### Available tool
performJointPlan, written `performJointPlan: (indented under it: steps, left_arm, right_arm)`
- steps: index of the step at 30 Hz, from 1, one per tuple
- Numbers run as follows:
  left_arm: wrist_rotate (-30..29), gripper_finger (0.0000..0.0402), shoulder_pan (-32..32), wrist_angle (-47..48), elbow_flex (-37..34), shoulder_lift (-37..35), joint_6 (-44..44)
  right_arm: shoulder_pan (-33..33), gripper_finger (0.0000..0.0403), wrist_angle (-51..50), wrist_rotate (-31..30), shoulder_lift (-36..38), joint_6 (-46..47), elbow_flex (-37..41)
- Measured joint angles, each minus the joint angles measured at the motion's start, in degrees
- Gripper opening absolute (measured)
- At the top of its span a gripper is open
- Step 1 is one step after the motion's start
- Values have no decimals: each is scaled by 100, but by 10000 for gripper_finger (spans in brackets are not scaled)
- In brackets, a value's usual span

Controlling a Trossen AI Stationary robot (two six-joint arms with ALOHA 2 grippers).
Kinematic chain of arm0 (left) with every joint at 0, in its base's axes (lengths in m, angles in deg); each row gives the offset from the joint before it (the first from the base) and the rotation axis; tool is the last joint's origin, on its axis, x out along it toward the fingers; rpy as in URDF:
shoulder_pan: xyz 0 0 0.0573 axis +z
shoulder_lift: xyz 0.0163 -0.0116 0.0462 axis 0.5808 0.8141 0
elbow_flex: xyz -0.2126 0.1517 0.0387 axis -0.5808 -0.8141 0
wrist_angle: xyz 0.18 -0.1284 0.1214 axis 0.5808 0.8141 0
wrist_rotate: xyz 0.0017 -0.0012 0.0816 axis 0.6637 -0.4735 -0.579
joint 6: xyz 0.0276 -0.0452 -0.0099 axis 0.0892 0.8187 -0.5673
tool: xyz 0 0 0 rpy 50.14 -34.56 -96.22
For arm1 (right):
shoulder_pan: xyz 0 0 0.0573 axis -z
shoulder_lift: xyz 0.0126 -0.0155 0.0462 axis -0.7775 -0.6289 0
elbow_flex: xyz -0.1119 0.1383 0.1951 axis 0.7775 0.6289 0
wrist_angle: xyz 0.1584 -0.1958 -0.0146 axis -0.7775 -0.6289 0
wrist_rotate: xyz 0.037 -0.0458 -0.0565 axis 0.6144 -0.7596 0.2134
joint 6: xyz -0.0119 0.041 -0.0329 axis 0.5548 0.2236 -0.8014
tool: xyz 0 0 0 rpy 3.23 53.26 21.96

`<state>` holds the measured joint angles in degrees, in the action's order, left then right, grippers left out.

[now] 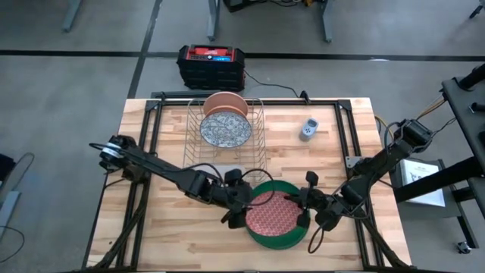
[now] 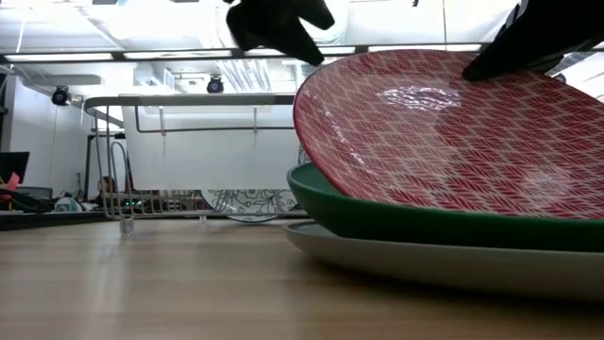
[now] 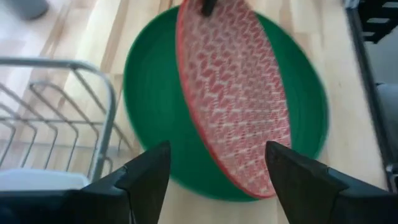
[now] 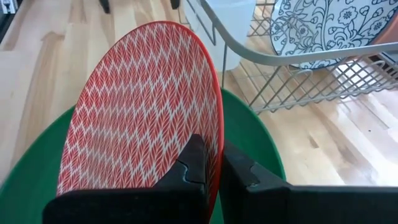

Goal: Sort dishes
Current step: Put the red patterned plate in the dish rack

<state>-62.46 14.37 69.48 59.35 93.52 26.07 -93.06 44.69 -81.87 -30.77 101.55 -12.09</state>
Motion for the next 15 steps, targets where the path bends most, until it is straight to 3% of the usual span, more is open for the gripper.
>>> performJointPlan:
  steps: [15]
  left_arm:
    - [62,246,128,-459,0,279,-313]
  right_arm:
    - [-236,1,519,-633,-2,-1157,-3]
